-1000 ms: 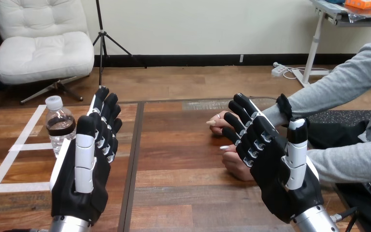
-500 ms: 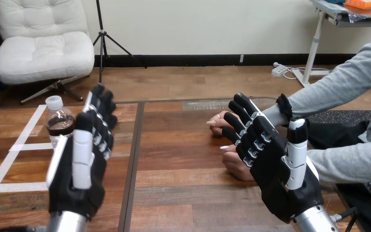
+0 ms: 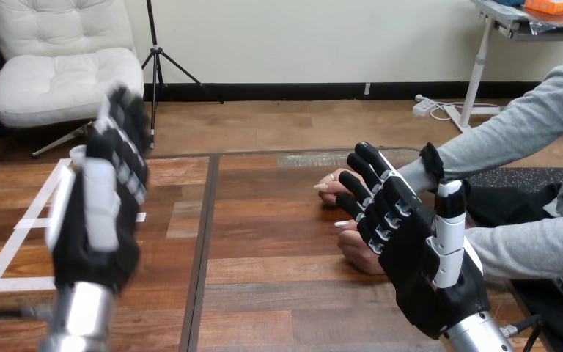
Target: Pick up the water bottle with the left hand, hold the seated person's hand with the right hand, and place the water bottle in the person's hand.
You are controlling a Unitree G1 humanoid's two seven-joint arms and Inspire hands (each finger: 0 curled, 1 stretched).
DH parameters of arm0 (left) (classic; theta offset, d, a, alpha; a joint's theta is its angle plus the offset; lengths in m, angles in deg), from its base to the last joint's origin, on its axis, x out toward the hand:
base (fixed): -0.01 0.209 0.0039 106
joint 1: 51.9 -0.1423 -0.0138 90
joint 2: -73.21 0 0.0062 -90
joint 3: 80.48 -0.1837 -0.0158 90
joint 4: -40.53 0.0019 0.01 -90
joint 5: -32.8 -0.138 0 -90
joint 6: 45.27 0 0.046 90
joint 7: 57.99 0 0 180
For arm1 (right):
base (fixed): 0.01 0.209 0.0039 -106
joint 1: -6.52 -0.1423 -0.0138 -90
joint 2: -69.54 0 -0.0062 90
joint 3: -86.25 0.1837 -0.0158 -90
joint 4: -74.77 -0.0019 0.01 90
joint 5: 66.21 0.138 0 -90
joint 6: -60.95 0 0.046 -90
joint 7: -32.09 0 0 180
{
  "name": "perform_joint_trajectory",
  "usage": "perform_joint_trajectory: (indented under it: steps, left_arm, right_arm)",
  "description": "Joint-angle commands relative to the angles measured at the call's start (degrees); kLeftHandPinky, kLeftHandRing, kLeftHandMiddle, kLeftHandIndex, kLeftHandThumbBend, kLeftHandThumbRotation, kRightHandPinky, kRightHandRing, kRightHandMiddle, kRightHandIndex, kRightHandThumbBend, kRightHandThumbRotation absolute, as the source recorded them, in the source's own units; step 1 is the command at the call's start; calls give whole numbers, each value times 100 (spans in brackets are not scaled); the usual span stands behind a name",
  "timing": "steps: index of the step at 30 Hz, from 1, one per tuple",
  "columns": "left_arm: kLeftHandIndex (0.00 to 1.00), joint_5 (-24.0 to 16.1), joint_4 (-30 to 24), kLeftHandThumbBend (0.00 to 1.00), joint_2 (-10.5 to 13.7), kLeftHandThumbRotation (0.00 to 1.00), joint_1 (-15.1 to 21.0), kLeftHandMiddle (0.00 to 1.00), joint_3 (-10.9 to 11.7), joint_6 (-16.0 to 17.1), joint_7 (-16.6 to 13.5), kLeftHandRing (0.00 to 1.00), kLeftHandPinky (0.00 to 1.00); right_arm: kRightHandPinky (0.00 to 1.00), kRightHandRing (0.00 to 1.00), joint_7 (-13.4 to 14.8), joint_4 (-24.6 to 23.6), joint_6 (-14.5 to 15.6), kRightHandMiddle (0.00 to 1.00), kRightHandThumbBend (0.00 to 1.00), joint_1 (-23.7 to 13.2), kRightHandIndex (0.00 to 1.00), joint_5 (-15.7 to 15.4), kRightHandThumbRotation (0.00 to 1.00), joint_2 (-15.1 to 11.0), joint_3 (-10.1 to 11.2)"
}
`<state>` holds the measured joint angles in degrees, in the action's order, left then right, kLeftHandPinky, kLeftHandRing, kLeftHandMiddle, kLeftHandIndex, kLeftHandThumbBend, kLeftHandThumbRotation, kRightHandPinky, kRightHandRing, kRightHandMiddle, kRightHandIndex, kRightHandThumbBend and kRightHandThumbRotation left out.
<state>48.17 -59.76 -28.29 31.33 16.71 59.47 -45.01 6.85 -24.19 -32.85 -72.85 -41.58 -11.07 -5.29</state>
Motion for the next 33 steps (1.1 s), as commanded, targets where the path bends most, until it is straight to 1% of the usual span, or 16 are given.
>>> perform_joint_trajectory:
  steps: [1,4,8,13,20,28,33]
  left_arm:
    - [100,-14,232,75,156,100,718,100,211,289,-20,100,100]
    - [100,14,439,76,222,100,901,100,307,422,49,100,100]
    - [100,13,670,77,281,100,1165,100,436,587,40,100,100]
    - [99,21,773,79,363,99,1385,100,522,660,31,100,99]
    - [98,-46,642,83,474,99,1648,100,620,510,-90,100,97]
    - [100,-80,601,85,623,100,1896,100,704,402,-233,100,100]
    - [100,-69,818,84,731,100,2125,100,830,461,-293,100,100]
  right_arm:
    - [100,100,-23,-213,-14,100,93,-338,98,54,100,63,27]
    - [100,100,-36,-204,-24,100,93,-343,98,64,100,71,30]
    - [100,100,-47,-192,-36,100,93,-351,98,72,100,79,35]
    - [100,100,-32,-196,-27,100,93,-355,98,73,100,87,36]
    - [100,100,0,-206,-40,100,93,-353,97,29,100,95,26]
    - [100,100,-23,-175,-66,100,92,-368,97,34,100,105,25]
    - [100,100,-23,-186,-41,100,93,-368,97,39,100,95,22]
